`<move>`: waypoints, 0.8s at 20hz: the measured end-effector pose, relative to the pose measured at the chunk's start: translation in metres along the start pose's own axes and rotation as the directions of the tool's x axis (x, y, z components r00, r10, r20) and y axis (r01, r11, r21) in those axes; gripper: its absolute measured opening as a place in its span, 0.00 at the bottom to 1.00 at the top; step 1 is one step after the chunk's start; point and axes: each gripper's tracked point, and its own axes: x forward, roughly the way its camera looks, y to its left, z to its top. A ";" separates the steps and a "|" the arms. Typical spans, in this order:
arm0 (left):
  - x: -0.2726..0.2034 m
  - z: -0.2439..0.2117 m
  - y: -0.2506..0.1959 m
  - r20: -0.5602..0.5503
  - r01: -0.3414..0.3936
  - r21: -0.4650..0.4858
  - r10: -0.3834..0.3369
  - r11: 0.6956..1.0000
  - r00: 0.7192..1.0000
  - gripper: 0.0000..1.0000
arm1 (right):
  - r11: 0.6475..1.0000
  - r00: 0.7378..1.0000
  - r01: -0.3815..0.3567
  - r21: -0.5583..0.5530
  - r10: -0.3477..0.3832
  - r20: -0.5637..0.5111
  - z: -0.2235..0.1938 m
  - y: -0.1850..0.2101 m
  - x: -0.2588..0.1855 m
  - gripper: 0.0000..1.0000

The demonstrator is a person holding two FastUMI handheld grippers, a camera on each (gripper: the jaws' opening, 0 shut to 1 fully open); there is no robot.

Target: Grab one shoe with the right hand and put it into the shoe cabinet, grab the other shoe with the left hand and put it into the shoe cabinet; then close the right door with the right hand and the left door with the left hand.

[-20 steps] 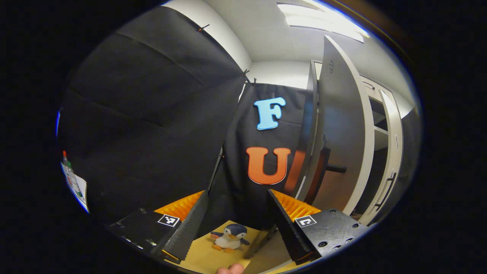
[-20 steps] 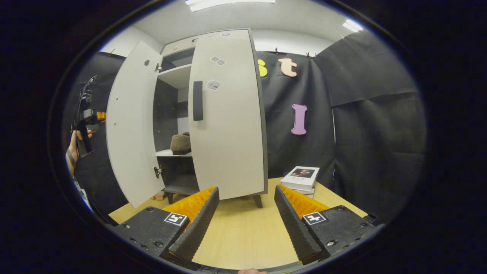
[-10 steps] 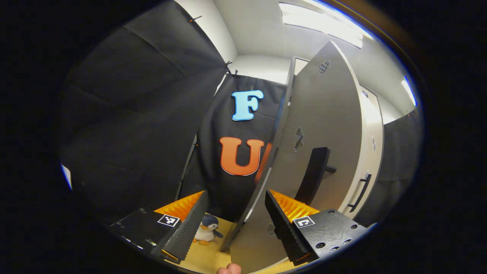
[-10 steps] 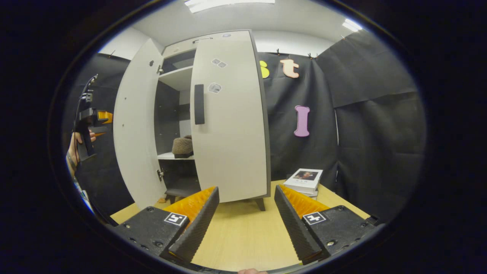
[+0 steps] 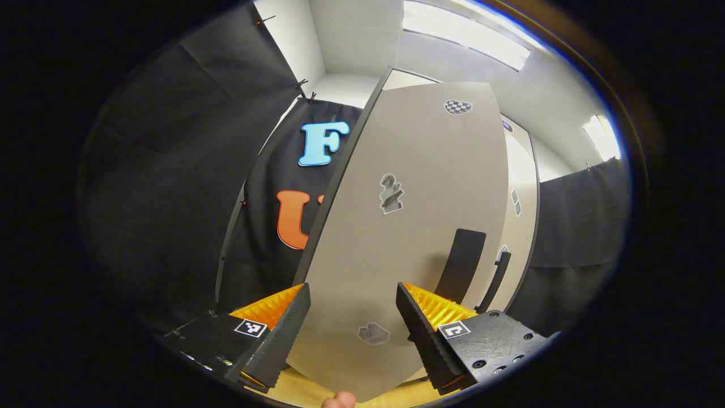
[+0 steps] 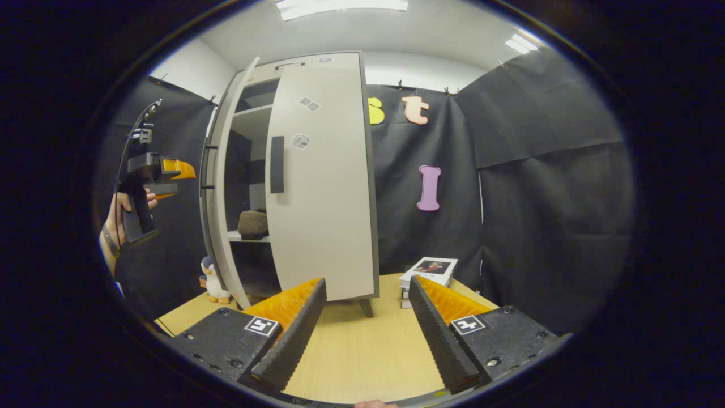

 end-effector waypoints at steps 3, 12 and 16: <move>-0.009 -0.004 -0.017 -0.004 0.020 0.018 -0.020 1.000 1.000 0.94 | 1.000 1.000 0.013 0.007 -0.013 0.006 0.001 -0.005 -0.002 0.94; -0.083 -0.038 -0.045 -0.031 0.085 0.078 -0.083 0.993 0.996 0.94 | 1.000 0.999 0.008 0.024 -0.007 -0.045 -0.010 0.000 0.008 0.96; -0.120 -0.077 -0.047 -0.051 0.077 0.104 -0.072 0.992 0.996 0.94 | 0.999 0.998 -0.015 0.033 0.017 -0.062 -0.019 0.010 0.004 0.96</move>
